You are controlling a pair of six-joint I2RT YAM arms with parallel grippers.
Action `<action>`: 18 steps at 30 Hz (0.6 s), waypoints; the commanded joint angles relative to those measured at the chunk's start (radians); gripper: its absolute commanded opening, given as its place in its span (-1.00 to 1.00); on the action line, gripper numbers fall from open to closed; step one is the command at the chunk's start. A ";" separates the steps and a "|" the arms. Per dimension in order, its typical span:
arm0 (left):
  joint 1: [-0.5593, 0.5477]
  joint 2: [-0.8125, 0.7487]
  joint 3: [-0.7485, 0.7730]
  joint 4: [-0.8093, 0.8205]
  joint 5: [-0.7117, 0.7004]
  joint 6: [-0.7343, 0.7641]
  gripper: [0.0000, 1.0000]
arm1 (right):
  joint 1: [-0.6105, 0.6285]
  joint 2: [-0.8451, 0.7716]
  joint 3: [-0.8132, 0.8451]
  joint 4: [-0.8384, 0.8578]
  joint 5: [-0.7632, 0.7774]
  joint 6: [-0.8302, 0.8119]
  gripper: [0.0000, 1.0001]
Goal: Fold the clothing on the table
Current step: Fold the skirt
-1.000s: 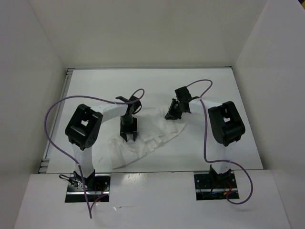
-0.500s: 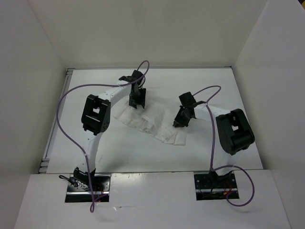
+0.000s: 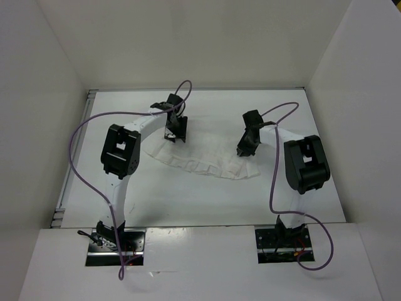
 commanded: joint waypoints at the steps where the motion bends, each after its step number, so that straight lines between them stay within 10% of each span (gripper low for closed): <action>1: 0.007 -0.085 -0.058 -0.040 0.064 -0.019 0.17 | -0.018 -0.052 0.013 -0.034 0.063 -0.087 -0.53; 7: 0.066 -0.369 -0.094 0.013 0.108 -0.062 0.90 | -0.018 -0.234 0.068 -0.037 -0.082 -0.167 -0.35; 18: 0.248 -0.282 -0.177 0.082 0.191 0.057 0.98 | -0.028 -0.304 0.094 -0.074 -0.224 -0.202 -0.27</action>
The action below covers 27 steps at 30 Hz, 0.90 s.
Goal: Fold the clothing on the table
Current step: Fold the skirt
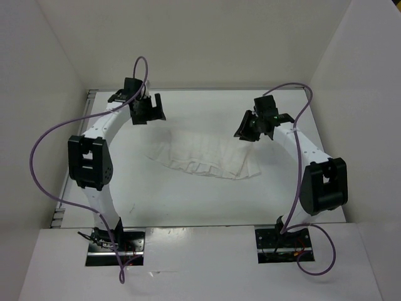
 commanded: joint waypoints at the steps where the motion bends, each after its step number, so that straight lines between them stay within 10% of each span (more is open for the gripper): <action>1: 0.015 0.091 -0.049 0.011 0.098 0.077 0.98 | -0.007 -0.039 0.010 -0.035 -0.036 -0.022 -0.27; 12: 0.138 0.252 -0.118 0.097 0.479 0.103 1.00 | -0.016 -0.059 -0.010 -0.044 -0.036 -0.002 -0.25; 27: 0.043 0.261 -0.225 0.108 0.540 0.094 1.00 | -0.001 0.148 -0.072 0.022 -0.196 0.036 -0.29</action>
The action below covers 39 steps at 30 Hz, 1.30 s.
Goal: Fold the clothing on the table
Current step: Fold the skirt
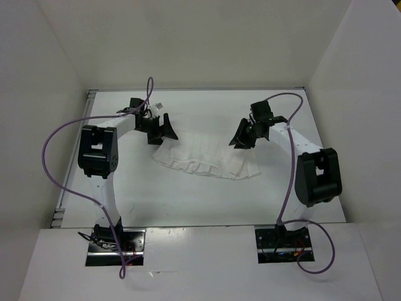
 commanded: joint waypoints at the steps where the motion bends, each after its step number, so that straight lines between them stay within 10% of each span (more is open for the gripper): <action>1: -0.023 0.002 -0.059 -0.032 -0.008 0.011 1.00 | 0.008 0.120 -0.046 0.030 -0.062 0.008 -0.29; 12: -0.041 -0.040 -0.174 0.017 0.043 -0.039 0.27 | 0.107 0.393 -0.004 0.087 -0.030 0.028 -0.45; 15: -0.061 -0.040 -0.184 0.027 0.052 -0.052 -0.15 | 0.116 0.403 0.010 0.071 0.001 0.028 -0.45; 16: -0.061 -0.040 -0.184 0.036 0.062 -0.052 -0.67 | 0.116 0.403 0.023 0.059 0.015 0.018 -0.45; 18: -0.061 -0.040 -0.184 0.036 0.047 -0.061 -1.00 | 0.116 0.403 0.053 0.000 0.088 0.006 -0.45; 26: -0.061 -0.188 -0.203 -0.041 -0.037 -0.052 -1.00 | 0.116 0.223 0.194 -0.146 0.331 0.005 -0.35; 34: -0.061 -0.234 -0.212 -0.070 -0.048 -0.033 -1.00 | 0.136 0.267 0.300 0.057 -0.050 0.027 -0.19; 39: -0.061 -0.234 -0.221 -0.079 -0.048 -0.024 -1.00 | 0.147 0.352 0.365 0.134 -0.093 0.071 -1.00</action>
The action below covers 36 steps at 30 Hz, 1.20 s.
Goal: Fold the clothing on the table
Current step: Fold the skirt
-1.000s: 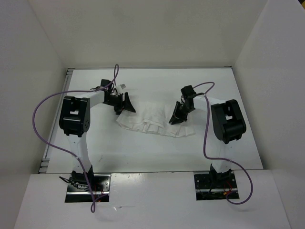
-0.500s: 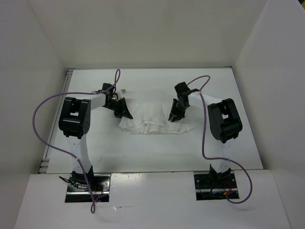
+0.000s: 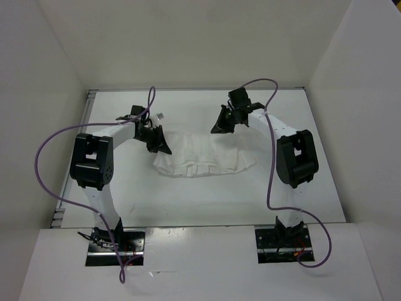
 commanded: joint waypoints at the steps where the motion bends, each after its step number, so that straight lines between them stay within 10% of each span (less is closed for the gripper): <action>1: -0.004 -0.036 -0.013 -0.020 0.004 0.026 -1.00 | 0.019 0.066 0.081 0.102 -0.080 0.039 -1.00; 24: -0.016 -0.079 0.072 -0.091 0.003 0.035 -1.00 | 0.158 0.385 0.167 0.110 0.072 0.090 -1.00; 36: -0.229 -0.047 0.302 -0.065 0.033 -0.075 -1.00 | 0.212 0.454 0.296 0.039 0.077 0.090 -0.99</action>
